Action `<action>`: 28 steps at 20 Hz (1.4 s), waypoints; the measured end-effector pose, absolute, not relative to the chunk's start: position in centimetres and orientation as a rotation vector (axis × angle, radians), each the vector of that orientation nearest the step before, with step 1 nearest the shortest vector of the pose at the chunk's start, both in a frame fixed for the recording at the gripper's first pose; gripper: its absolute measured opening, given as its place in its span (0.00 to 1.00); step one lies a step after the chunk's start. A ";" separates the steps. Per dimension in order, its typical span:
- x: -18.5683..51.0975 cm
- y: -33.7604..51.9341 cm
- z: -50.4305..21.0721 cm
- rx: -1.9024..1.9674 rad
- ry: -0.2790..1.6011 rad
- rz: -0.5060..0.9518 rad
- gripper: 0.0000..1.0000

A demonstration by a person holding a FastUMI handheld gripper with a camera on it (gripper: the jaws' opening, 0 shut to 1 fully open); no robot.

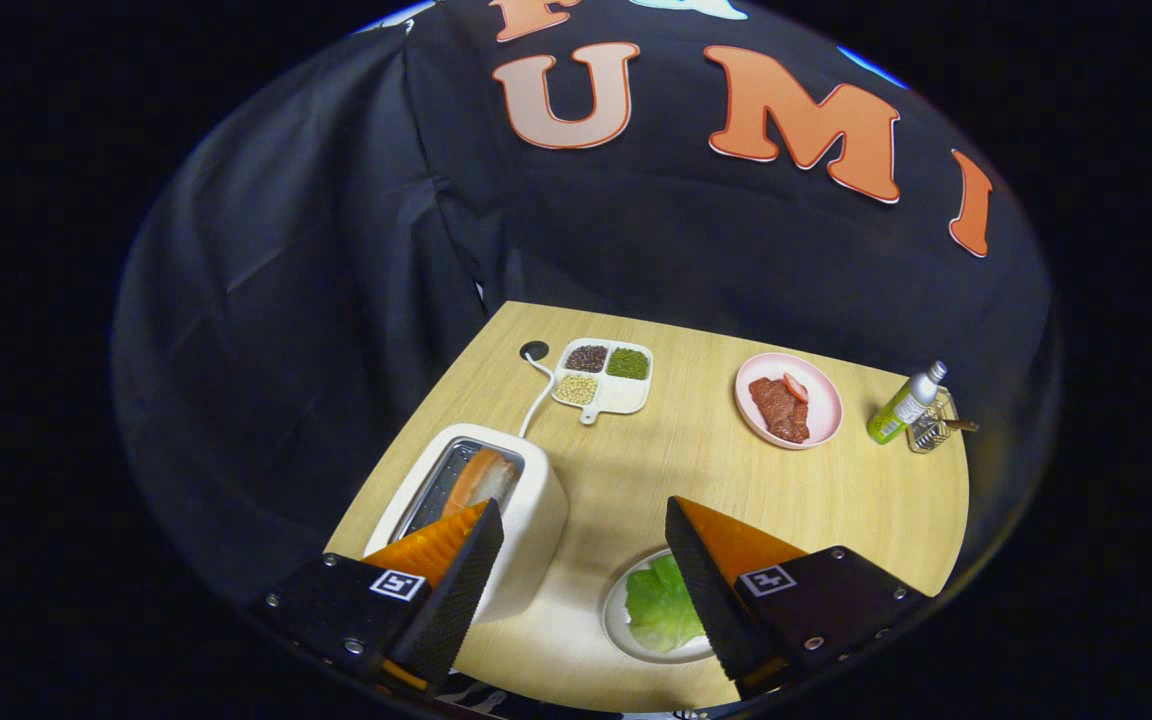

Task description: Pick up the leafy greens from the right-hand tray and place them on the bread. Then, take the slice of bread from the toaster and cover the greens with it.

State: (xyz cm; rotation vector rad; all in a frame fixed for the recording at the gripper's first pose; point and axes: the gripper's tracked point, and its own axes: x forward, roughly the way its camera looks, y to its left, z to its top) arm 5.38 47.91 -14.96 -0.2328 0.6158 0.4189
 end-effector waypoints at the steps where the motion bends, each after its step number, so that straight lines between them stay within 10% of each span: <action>1: 5.4 48.7 -15.2 -0.235 0.625 0.425 0.98; 10: 6.0 54.6 -19.4 -0.245 0.736 0.427 0.96; 21: 6.8 55.7 -22.0 -0.215 0.818 0.380 0.17; 28: 6.4 56.0 -20.9 -0.194 0.792 0.379 0.05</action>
